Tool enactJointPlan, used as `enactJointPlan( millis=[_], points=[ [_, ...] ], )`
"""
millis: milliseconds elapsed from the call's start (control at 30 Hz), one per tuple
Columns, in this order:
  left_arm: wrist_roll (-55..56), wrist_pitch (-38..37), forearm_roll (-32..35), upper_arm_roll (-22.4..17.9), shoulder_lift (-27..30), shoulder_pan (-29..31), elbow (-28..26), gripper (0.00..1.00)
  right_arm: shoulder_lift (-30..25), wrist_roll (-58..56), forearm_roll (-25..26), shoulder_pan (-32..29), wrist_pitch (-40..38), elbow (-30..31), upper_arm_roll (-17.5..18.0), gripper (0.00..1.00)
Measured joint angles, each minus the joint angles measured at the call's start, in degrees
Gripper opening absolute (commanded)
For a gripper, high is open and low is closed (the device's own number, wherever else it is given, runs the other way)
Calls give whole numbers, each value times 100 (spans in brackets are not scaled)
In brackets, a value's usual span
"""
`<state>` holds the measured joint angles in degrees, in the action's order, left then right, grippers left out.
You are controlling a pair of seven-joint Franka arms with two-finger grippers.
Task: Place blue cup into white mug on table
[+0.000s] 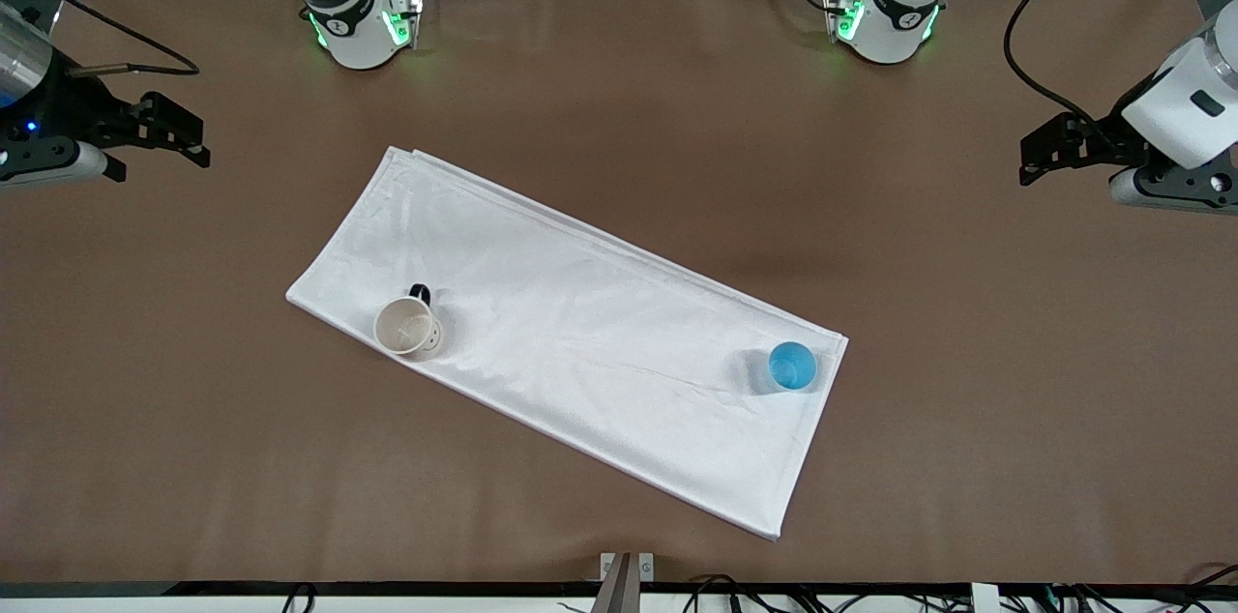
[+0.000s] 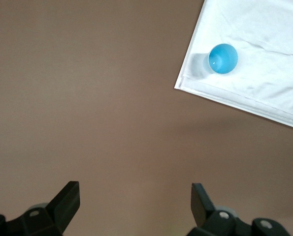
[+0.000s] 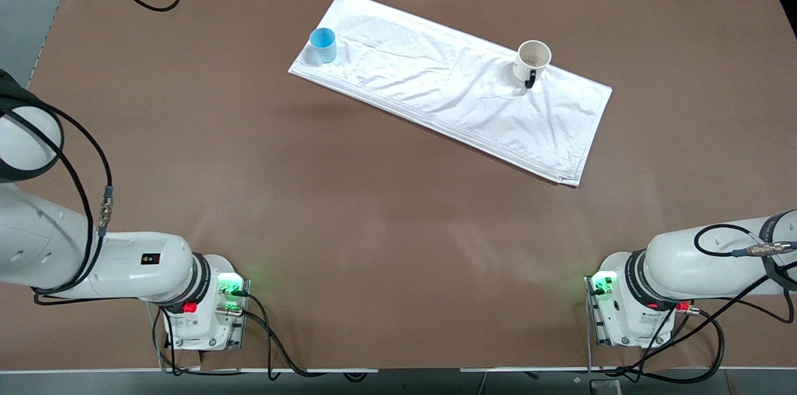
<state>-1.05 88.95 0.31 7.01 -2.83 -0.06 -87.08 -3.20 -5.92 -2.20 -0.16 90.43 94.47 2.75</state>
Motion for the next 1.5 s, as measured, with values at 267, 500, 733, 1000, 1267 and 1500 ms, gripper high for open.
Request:
enactJointPlan(
  millis=[267, 500, 733, 1000, 1267, 1500],
  points=[
    [-56, 13, 0, 2, -24, -9, 53, 100, -28, 0, 0, 0, 0, 69, -1, 100],
    [-30, 34, 0, 1, -544, -297, 206, 100, -29, 0, 0, -2, 4, 90, -1, 100],
    [541, 535, 35, 6, -1378, -614, 350, 100, -29, 0, -4, -1, 4, 119, 3, 100],
    [1129, 1288, 36, 6, -2013, -663, 412, 100, -15, 61, -39, 81, 192, 439, 131, 100],
    [1208, 1963, 36, 6, -2762, -752, 416, 100, 81, 997, -48, 325, 1249, 1239, 547, 100],
    [1644, 2686, 36, 11, -3397, -999, 420, 100, 288, 1718, -48, 447, 2520, 2118, 934, 100]
  ],
)
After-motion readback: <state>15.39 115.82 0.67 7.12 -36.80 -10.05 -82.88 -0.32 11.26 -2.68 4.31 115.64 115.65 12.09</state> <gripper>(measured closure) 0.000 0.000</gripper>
